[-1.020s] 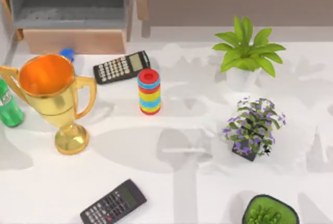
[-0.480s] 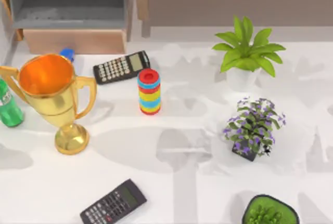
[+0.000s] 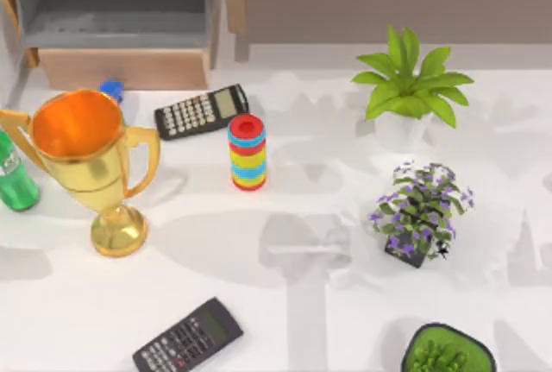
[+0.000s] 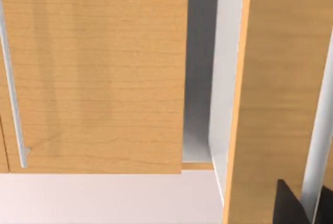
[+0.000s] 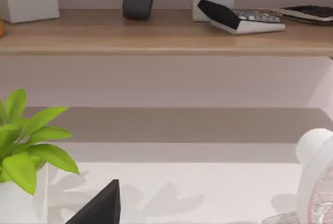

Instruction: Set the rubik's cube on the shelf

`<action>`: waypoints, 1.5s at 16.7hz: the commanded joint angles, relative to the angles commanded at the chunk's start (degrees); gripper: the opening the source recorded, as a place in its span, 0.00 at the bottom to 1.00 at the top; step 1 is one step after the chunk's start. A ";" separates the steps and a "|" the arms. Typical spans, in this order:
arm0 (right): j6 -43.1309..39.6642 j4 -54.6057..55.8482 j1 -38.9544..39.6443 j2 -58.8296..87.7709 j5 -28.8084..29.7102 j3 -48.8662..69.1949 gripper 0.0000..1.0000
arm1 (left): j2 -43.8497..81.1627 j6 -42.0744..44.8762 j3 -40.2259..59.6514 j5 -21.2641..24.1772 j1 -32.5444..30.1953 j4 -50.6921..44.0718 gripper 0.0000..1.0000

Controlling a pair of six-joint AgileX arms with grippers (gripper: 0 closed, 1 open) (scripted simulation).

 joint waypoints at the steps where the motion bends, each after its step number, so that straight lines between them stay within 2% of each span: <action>1: 0.00 0.00 0.00 0.00 0.00 0.00 1.00 | 0.00 0.00 0.00 0.00 0.00 0.00 0.00; 4: 0.00 0.00 0.00 0.00 0.00 0.00 1.00 | 1.32 -0.23 0.83 -0.87 -0.76 -1.41 0.00; 11: 0.00 0.00 0.00 0.00 0.00 0.00 1.00 | 5.74 -0.50 12.44 -6.85 -6.79 -7.56 0.00; 16: 0.00 0.00 0.00 0.00 0.00 0.00 1.00 | 6.53 -0.52 13.15 -7.17 -6.84 -8.37 0.00; 22: 0.00 0.00 0.00 0.00 0.00 0.00 1.00 | 11.44 -0.72 24.91 -11.16 -10.94 -14.38 0.00; 25: 0.00 0.00 0.00 0.00 0.00 0.00 1.00 | 12.11 -0.85 26.37 -11.86 -11.63 -15.49 0.00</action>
